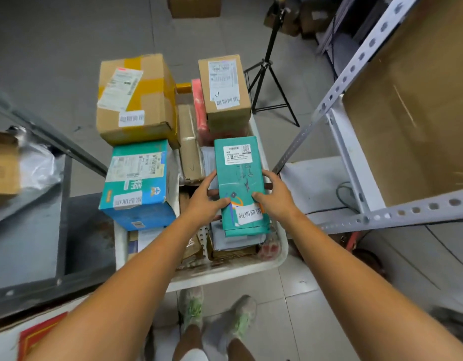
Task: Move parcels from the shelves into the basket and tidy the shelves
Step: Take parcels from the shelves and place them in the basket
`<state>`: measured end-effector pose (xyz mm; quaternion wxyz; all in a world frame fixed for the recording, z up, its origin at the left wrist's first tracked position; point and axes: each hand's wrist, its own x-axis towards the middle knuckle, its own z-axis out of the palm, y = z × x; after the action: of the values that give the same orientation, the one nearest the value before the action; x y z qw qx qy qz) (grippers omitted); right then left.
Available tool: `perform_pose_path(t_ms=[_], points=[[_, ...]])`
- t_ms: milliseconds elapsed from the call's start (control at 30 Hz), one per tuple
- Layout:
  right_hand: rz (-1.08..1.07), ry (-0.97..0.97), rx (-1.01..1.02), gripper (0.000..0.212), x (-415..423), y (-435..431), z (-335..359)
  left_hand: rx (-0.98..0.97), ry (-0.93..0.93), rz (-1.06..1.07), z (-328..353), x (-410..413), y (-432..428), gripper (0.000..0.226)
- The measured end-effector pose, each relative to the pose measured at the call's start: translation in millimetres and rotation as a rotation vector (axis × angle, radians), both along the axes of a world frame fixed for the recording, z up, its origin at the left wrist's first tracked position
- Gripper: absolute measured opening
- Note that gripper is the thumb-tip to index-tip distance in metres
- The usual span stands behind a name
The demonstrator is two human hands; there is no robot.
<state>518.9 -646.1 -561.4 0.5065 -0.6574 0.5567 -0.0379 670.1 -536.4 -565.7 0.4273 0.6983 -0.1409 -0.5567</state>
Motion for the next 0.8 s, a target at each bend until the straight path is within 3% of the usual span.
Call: perform_pose_path(t_ms=[233,500,600,800], points=[[0.043,0.041,0.066,0.055,-1.2,-9.7,17.5,0.067,-0.064,-0.104,12.8,9.7,-4.5,0.073],[0.119,0.239,-0.09,0.052,-31.6,-13.1,112.3,0.112,-0.551,-0.54,87.3,27.9,-18.5,0.054],[0.087,0.278,-0.135,0.046,-56.2,-5.6,152.4,0.084,-0.681,-0.706,127.9,21.6,-28.0,0.054],[-0.018,0.347,-0.176,0.055,-120.5,24.4,220.2,-0.047,-0.974,-0.962,201.7,-16.3,-43.4,0.054]])
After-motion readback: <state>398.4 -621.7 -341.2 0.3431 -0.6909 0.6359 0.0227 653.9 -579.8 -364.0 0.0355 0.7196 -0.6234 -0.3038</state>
